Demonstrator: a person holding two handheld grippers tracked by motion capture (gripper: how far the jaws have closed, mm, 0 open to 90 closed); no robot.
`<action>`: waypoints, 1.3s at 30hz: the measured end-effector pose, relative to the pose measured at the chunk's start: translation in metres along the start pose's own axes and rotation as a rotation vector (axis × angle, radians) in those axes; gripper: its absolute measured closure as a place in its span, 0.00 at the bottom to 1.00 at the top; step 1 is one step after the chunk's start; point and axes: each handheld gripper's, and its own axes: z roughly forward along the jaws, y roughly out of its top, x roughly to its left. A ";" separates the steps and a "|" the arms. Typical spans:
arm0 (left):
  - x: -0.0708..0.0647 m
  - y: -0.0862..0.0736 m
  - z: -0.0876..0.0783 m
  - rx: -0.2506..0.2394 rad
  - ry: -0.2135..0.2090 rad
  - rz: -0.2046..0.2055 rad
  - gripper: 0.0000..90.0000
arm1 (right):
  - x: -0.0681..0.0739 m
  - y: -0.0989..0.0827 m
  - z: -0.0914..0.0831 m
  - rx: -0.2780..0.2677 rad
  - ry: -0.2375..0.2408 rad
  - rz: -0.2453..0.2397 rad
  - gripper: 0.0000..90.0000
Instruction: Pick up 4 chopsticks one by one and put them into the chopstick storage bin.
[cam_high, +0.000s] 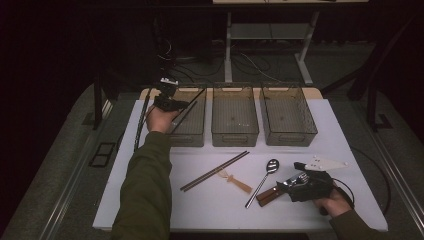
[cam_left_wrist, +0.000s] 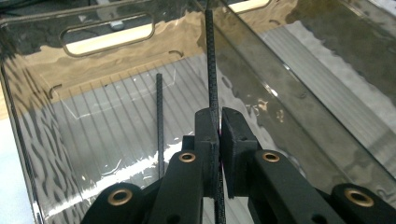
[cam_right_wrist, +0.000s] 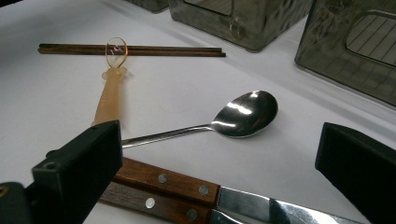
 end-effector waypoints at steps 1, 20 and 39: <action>0.000 0.000 0.001 0.001 0.003 0.000 0.95 | 0.000 0.000 0.000 0.000 0.000 0.000 0.01; -0.007 -0.008 -0.004 -0.003 0.004 0.052 0.56 | 0.000 0.000 0.000 0.000 -0.002 0.000 0.01; -0.047 -0.025 -0.048 -0.050 -0.056 0.198 0.38 | 0.000 0.000 0.001 0.010 -0.008 -0.005 0.01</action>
